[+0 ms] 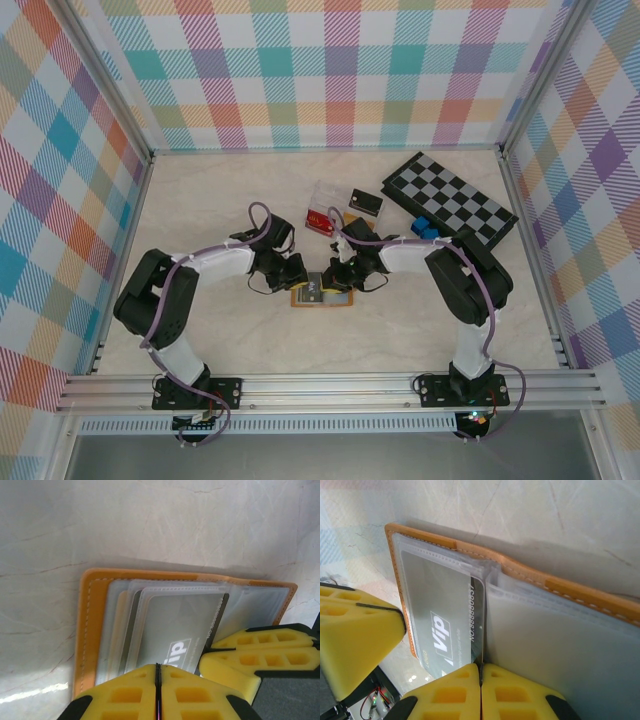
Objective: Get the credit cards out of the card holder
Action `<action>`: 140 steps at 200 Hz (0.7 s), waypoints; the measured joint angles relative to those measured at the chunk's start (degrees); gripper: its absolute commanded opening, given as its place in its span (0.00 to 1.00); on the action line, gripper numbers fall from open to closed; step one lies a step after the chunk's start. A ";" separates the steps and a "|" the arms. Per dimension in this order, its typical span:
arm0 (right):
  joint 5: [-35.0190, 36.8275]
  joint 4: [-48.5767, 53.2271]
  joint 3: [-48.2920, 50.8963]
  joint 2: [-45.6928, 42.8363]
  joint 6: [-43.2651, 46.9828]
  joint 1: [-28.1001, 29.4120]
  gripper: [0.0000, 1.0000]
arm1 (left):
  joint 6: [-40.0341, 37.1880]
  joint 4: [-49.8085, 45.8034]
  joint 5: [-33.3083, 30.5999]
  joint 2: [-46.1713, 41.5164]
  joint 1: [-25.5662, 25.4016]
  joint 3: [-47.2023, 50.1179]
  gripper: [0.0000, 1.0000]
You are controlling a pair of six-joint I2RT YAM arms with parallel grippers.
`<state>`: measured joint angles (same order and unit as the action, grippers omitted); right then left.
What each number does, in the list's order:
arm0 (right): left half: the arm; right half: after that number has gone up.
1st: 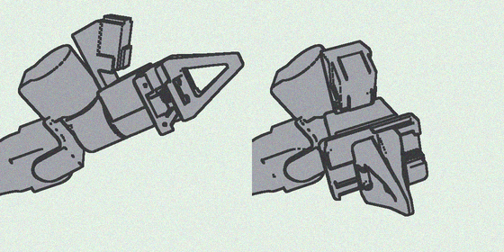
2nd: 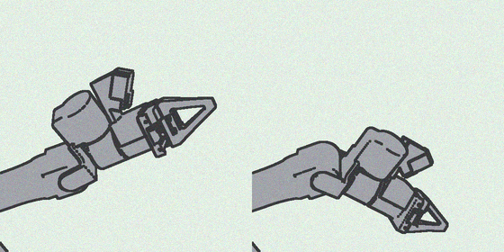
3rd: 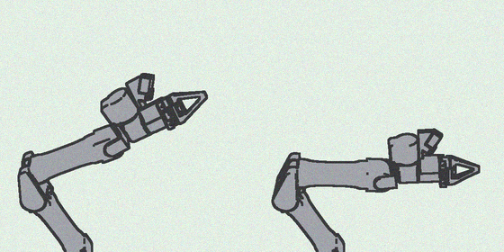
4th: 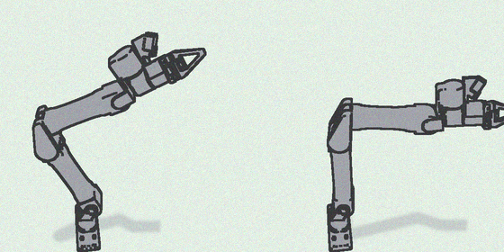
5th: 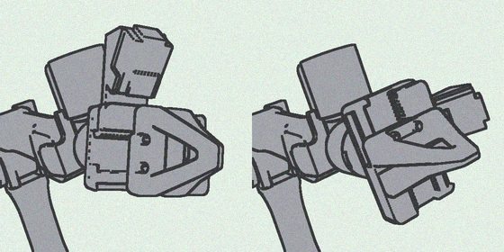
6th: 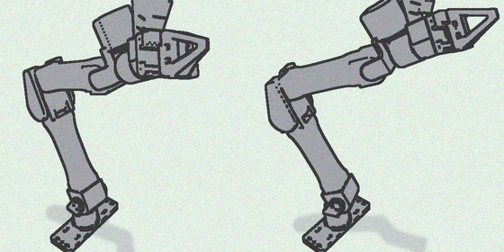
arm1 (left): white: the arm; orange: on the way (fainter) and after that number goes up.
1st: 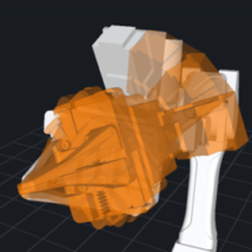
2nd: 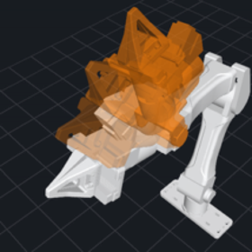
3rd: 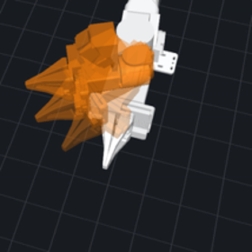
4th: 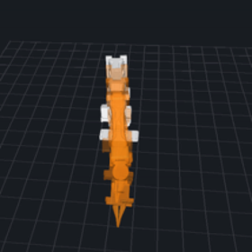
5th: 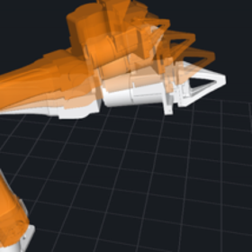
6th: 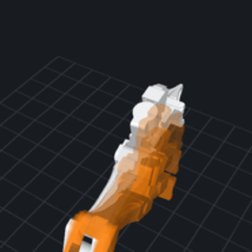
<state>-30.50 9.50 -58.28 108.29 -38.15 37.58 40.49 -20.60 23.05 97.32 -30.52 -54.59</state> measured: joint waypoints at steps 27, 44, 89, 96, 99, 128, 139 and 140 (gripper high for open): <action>0.09 0.48 -0.11 0.00 0.11 0.00 0.07 | 0.22 0.24 0.11 1.25 -0.11 0.02 0.08; 0.35 0.92 -0.31 0.00 0.13 0.00 0.07 | 0.35 0.61 0.09 1.25 -0.15 0.15 0.08; 1.40 1.75 -0.46 -0.11 0.39 0.00 0.08 | 0.63 2.80 0.46 1.20 -0.15 1.33 0.10; 1.66 1.95 -0.46 -0.26 0.55 0.00 0.08 | 0.66 3.02 0.50 1.20 -0.15 1.46 0.11; 1.79 2.01 -0.46 -0.31 0.57 0.00 0.08 | 0.63 3.08 0.52 1.18 -0.15 1.49 0.11; 3.08 2.43 -0.46 -0.90 1.03 0.17 0.08 | 0.63 3.26 0.52 1.18 -0.15 1.55 0.13; 3.52 2.54 -0.46 -1.03 1.14 0.31 0.07 | 0.63 3.30 0.50 1.18 -0.17 1.57 0.14; 3.61 2.54 -0.46 -1.07 1.16 0.31 0.08 | 0.63 3.30 0.50 1.18 -0.17 1.57 0.14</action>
<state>-26.89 12.03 -58.74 107.22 -36.99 37.89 41.12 -17.30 23.55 98.50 -30.70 -53.01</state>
